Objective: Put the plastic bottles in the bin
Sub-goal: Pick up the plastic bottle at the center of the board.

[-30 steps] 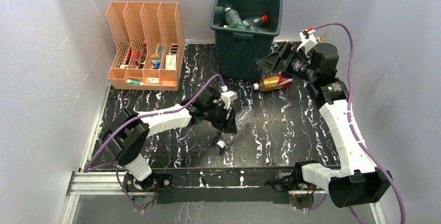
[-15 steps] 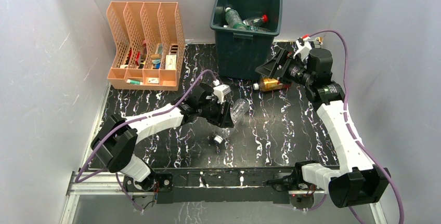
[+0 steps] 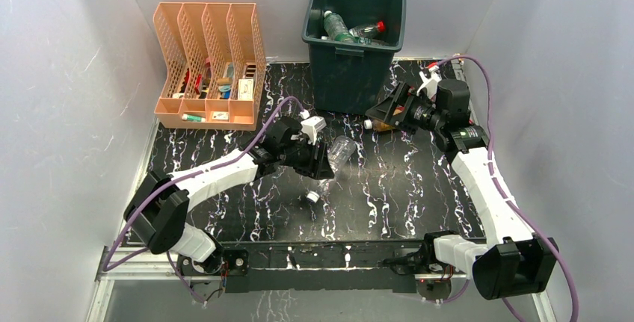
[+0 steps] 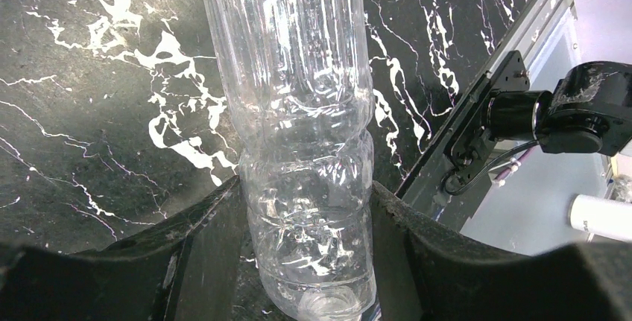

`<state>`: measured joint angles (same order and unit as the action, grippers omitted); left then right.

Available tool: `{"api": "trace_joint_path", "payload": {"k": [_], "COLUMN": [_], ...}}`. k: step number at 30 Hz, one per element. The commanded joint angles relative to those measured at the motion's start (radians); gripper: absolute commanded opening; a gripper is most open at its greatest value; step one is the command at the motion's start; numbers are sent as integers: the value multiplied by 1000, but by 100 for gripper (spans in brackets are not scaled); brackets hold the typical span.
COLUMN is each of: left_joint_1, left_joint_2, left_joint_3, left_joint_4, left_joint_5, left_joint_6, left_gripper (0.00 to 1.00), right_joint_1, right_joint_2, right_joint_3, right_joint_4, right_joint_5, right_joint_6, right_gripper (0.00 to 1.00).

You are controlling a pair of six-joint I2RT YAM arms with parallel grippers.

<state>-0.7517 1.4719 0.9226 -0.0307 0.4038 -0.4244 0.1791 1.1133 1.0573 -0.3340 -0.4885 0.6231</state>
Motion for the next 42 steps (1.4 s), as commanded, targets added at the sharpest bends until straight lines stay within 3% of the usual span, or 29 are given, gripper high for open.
{"api": "trace_joint_path", "payload": {"k": [1, 14, 18, 42], "left_joint_1": [12, 38, 58, 60], "left_joint_2": [-50, -51, -44, -4], "left_joint_3": [16, 32, 44, 74], "left_joint_4": [-7, 46, 139, 263], "left_joint_5": [19, 82, 185, 212], "left_joint_6": [-13, -63, -148, -196], "left_gripper": [51, 51, 52, 54], "right_joint_1": [0, 6, 20, 190], "right_joint_2": [-27, -14, 4, 132], "right_joint_3": [-20, -77, -121, -170], "right_joint_4": [67, 149, 221, 326], "right_joint_5": [-26, -79, -82, -73], "right_joint_6": [3, 56, 94, 195], "right_gripper": [96, 96, 96, 92]}}
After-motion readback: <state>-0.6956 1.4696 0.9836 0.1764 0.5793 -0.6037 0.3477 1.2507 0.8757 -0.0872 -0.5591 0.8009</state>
